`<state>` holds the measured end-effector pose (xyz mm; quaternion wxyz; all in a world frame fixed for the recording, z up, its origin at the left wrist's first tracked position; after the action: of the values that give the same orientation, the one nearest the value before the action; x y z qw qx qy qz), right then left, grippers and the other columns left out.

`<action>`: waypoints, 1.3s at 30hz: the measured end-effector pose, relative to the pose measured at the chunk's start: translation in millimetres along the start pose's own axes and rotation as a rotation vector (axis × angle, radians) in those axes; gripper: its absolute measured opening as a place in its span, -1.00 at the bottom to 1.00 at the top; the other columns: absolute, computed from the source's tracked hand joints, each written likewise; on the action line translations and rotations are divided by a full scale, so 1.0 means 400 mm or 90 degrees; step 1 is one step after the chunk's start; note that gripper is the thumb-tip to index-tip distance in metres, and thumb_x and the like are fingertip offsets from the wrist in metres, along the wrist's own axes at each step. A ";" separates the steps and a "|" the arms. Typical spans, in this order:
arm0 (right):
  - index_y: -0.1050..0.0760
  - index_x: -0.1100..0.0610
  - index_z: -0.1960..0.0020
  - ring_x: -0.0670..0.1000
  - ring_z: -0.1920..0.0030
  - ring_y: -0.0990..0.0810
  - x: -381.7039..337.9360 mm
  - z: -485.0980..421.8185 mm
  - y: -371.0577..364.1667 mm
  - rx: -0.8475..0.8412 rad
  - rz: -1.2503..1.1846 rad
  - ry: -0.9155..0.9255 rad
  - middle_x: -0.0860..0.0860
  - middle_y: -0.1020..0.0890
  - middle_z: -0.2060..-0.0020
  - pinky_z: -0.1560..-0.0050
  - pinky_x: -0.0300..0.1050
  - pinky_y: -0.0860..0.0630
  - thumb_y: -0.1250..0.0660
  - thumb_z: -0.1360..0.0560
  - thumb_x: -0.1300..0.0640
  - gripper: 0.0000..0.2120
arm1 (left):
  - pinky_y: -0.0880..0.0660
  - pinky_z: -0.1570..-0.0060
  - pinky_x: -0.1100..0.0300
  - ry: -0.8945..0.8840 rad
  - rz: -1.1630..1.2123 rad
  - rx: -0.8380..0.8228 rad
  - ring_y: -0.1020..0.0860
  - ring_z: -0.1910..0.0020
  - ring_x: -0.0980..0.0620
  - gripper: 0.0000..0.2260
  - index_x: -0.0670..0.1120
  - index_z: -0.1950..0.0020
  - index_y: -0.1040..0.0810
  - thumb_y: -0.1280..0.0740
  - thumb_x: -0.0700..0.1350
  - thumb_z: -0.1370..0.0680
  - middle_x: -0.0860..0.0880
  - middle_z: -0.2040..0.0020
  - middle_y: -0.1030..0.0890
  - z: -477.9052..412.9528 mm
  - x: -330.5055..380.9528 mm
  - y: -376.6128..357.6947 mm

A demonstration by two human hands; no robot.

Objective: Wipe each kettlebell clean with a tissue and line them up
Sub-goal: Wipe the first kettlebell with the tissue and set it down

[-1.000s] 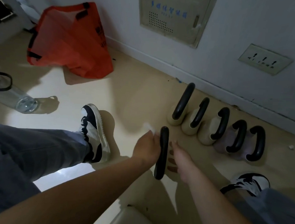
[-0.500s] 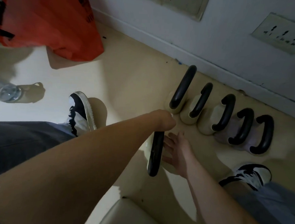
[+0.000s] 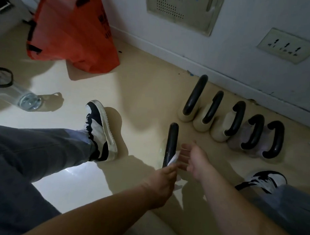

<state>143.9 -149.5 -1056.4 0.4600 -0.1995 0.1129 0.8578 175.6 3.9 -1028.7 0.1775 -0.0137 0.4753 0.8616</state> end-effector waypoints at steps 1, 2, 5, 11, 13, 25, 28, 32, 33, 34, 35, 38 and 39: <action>-0.55 0.15 -0.27 0.19 -0.03 -0.64 0.003 0.010 -0.005 -0.007 0.015 -0.002 0.15 -0.66 -0.03 0.00 0.11 -0.59 -0.05 -0.71 -0.20 -0.50 | 0.42 -0.34 -0.15 -0.023 -0.003 0.015 -0.30 -0.52 -0.16 -0.67 -0.08 -0.31 -0.59 -0.17 -0.02 -0.66 -0.05 -0.35 -0.56 0.011 0.008 -0.020; -0.55 0.15 -0.26 0.22 -0.07 -0.64 0.007 0.020 -0.011 -0.016 0.027 -0.005 0.18 -0.67 -0.06 -0.09 0.15 -0.61 -0.05 -0.71 -0.21 -0.50 | 0.38 -0.40 -0.11 -0.050 0.047 0.025 -0.33 -0.51 -0.16 -0.70 -0.12 -0.26 -0.62 -0.20 -0.03 -0.66 -0.07 -0.30 -0.59 0.022 0.014 -0.040; -0.56 0.14 -0.25 0.34 -0.31 -0.56 0.013 0.038 -0.025 -0.025 0.058 0.002 0.30 -0.59 -0.29 -0.34 0.31 -0.51 -0.08 -0.69 -0.23 -0.49 | -0.29 -0.49 -0.11 -0.043 0.284 -0.090 -0.53 -0.29 -0.14 -0.79 -0.11 -0.22 -0.61 -0.30 -0.12 -0.62 -0.11 -0.18 -0.61 0.072 0.007 -0.107; -0.54 0.06 -0.33 0.26 -0.26 -0.58 0.017 0.042 -0.027 -0.028 0.100 0.014 0.14 -0.62 -0.26 -0.31 0.31 -0.52 -0.15 -0.60 -0.36 -0.43 | -0.50 -0.09 0.04 0.749 1.023 -0.067 -0.57 -0.10 -0.14 -0.60 -0.25 -0.51 -0.30 -0.07 -0.15 -0.69 -0.22 -0.19 -0.58 0.047 -0.137 -0.082; -0.54 0.06 -0.34 0.20 -0.14 -0.64 0.017 0.057 -0.029 -0.062 0.098 -0.006 0.07 -0.66 -0.15 -0.20 0.22 -0.57 -0.15 -0.62 -0.33 -0.45 | -0.48 -0.02 0.06 0.837 1.298 0.013 -0.57 -0.05 -0.14 -0.63 -0.29 -0.33 -0.47 -0.07 -0.06 -0.72 -0.20 -0.08 -0.60 -0.001 -0.105 0.013; -0.58 0.02 -0.17 0.15 0.01 -0.67 -0.003 0.067 -0.028 -0.066 0.097 0.003 0.08 -0.70 0.03 -0.02 0.05 -0.60 -0.24 -0.61 -0.30 -0.58 | -0.49 0.30 0.13 0.916 1.401 0.369 -0.61 0.15 -0.16 -0.65 -0.14 0.00 -0.57 -0.19 0.12 -0.63 -0.13 0.06 -0.63 0.027 -0.241 0.069; -0.55 -0.12 -0.25 0.01 -0.02 -0.55 -0.016 0.046 -0.030 -0.081 0.074 0.044 -0.09 -0.60 -0.05 -0.05 0.09 -0.56 -0.26 -0.62 -0.23 -0.70 | -0.59 0.05 -0.05 0.904 1.292 0.381 -0.59 0.04 -0.14 -0.62 -0.16 -0.08 -0.55 -0.18 0.14 -0.63 -0.12 -0.01 -0.61 -0.020 -0.296 0.032; -0.54 -0.16 -0.34 0.01 -0.24 -0.59 -0.009 0.008 -0.030 -0.137 0.051 0.042 -0.10 -0.63 -0.25 -0.05 0.17 -0.66 -0.29 -0.61 -0.24 -0.65 | -0.40 -0.36 -0.05 0.713 1.228 0.281 -0.49 -0.31 -0.21 -0.49 -0.21 -0.41 -0.45 -0.05 0.15 -0.69 -0.19 -0.35 -0.52 -0.141 -0.368 0.045; -0.55 -0.17 -0.33 -0.01 -0.24 -0.60 -0.007 0.007 -0.027 -0.144 0.053 0.034 -0.11 -0.65 -0.24 -0.10 0.18 -0.66 -0.30 -0.61 -0.25 -0.65 | -0.35 -0.38 0.02 0.664 1.233 0.225 -0.44 -0.37 -0.19 -0.48 -0.21 -0.48 -0.38 -0.04 0.13 -0.70 -0.18 -0.43 -0.44 -0.173 -0.378 0.054; -0.56 -0.18 -0.33 -0.04 -0.24 -0.62 -0.004 0.005 -0.022 -0.153 0.058 0.028 -0.12 -0.67 -0.23 -0.11 0.15 -0.67 -0.30 -0.60 -0.26 -0.65 | -0.34 -0.34 0.06 0.620 1.256 0.171 -0.43 -0.36 -0.17 -0.49 -0.22 -0.47 -0.39 -0.05 0.11 -0.70 -0.18 -0.44 -0.43 -0.206 -0.387 0.052; -0.57 -0.19 -0.32 -0.08 -0.23 -0.63 -0.002 0.001 -0.019 -0.159 0.067 0.025 -0.14 -0.68 -0.22 -0.06 0.10 -0.68 -0.29 -0.61 -0.26 -0.66 | -0.39 -0.26 0.09 0.579 1.299 0.139 -0.49 -0.26 -0.14 -0.54 -0.23 -0.39 -0.48 -0.09 0.07 -0.69 -0.18 -0.36 -0.50 -0.232 -0.393 0.049; -0.58 -0.22 -0.32 -0.13 -0.20 -0.64 -0.005 -0.002 -0.017 -0.183 0.086 0.019 -0.16 -0.70 -0.19 0.09 -0.07 -0.66 -0.21 -0.64 -0.27 -0.66 | -0.49 0.11 0.17 0.525 1.435 0.123 -0.55 0.23 -0.01 -0.73 -0.15 0.13 -0.62 -0.22 -0.08 -0.65 -0.06 0.23 -0.65 -0.259 -0.393 0.040; -0.58 -0.22 -0.32 -0.15 -0.20 -0.65 -0.006 0.000 -0.017 -0.184 0.089 0.014 -0.17 -0.70 -0.19 0.08 -0.08 -0.66 -0.20 -0.65 -0.27 -0.66 | -0.50 0.11 0.16 0.525 1.460 0.133 -0.55 0.26 0.03 -0.73 -0.12 0.17 -0.61 -0.23 -0.07 -0.65 -0.02 0.30 -0.64 -0.257 -0.389 0.041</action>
<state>150.8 -147.7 -1055.4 0.3642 -0.2647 0.0074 0.8929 301.0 -134.2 -1041.6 -0.8486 0.1554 0.2996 0.4075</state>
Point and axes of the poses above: each hand's wrist, its own z-axis away from the middle knuckle, its own y-axis out of the back of the hand, x = y × z, the point moved 2 cm from there along -z, towards the middle knuckle
